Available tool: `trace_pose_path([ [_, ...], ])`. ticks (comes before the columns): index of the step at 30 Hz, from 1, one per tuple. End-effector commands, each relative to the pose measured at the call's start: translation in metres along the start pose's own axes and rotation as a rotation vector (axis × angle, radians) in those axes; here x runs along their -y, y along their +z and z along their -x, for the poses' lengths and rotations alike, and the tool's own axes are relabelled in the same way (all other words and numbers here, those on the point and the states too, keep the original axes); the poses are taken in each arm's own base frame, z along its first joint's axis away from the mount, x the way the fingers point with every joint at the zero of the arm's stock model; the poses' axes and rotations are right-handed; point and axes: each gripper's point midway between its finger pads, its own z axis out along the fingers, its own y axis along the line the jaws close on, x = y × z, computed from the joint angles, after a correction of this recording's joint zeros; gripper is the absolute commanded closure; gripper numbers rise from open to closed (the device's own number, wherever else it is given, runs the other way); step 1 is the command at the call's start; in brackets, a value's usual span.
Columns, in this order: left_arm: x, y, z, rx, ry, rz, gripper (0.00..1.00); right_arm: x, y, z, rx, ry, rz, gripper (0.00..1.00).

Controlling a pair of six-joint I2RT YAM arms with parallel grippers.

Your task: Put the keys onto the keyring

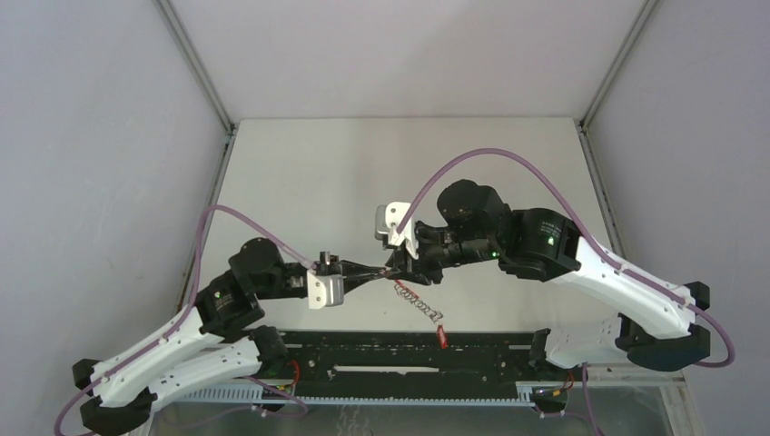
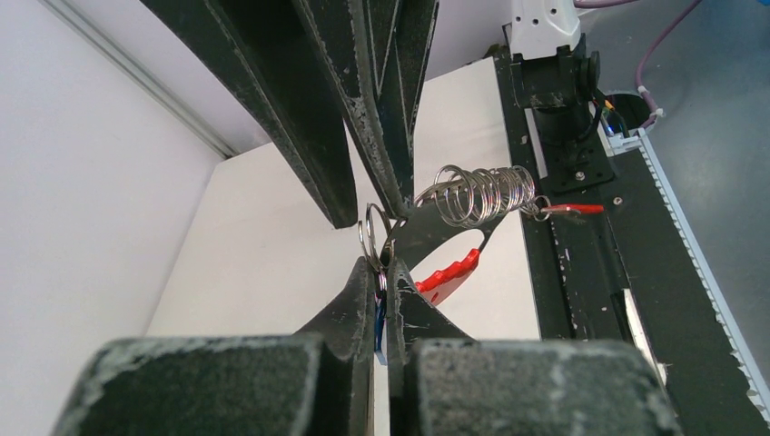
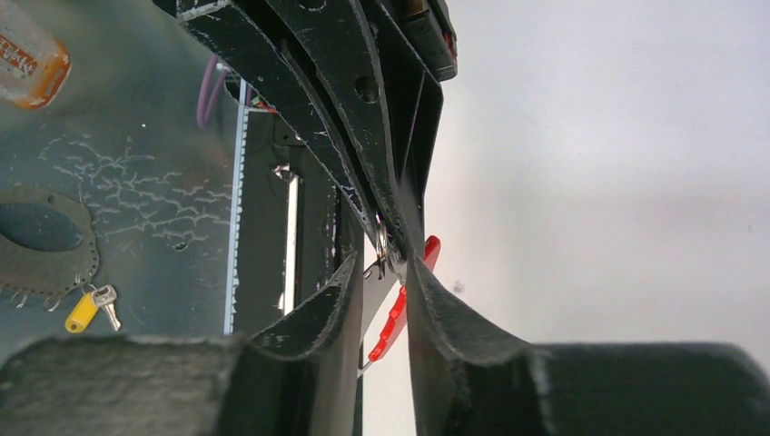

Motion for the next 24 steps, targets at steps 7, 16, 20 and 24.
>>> trace_pose_path([
  [7,-0.008,-0.001,0.011,0.036,0.031,0.027,1.0,0.0,0.004,0.013,0.03,-0.027,0.009,0.79],
  [16,-0.008,0.0,0.009,0.028,0.027,0.027,1.0,-0.002,0.006,0.011,0.016,-0.036,0.017,1.0],
  [20,-0.007,0.001,0.002,0.007,0.029,0.025,0.93,0.005,0.005,0.009,0.004,-0.035,-0.024,1.0],
  [24,-0.012,-0.001,-0.004,-0.015,0.048,0.055,0.69,0.014,0.002,0.005,-0.008,-0.026,-0.067,1.0],
])
